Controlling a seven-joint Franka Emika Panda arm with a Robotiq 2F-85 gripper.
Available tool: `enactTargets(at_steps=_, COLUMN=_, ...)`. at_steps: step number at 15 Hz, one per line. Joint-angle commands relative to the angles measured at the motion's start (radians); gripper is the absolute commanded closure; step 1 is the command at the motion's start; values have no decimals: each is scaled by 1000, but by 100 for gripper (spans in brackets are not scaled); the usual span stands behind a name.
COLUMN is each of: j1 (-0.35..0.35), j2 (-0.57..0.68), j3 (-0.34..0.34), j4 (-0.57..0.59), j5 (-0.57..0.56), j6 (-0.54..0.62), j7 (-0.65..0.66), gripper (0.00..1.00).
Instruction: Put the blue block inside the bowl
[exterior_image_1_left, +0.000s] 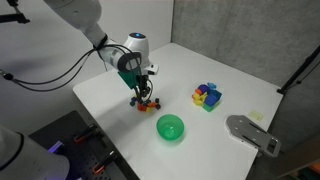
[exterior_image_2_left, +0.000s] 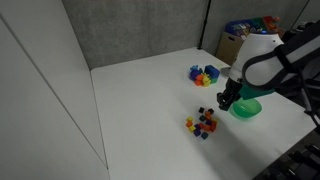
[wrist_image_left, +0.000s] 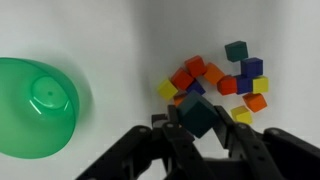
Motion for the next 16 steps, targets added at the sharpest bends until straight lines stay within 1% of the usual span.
enactTargets(at_steps=1, j1=-26, j2=-59, j3=-46, j4=-14, j5=-79, j6=-36, j7=19, gripper=85)
enactTargets(at_steps=6, j1=-97, j2=-38, j3=-119, j4=-30, j5=-138, j6=24, j7=13, gripper=85)
enactTargets(at_steps=9, j1=-143, j2=-18, j3=-146, j4=-38, j5=-136, j6=57, j7=1, gripper=85)
enactTargets(at_steps=12, j1=-167, j2=26, j3=-179, j4=-42, j5=-143, j6=122, j7=6, gripper=85)
enactTargets(at_steps=16, j1=-174, j2=116, j3=-214, j4=-32, j5=-129, j6=207, j7=7, gripper=85)
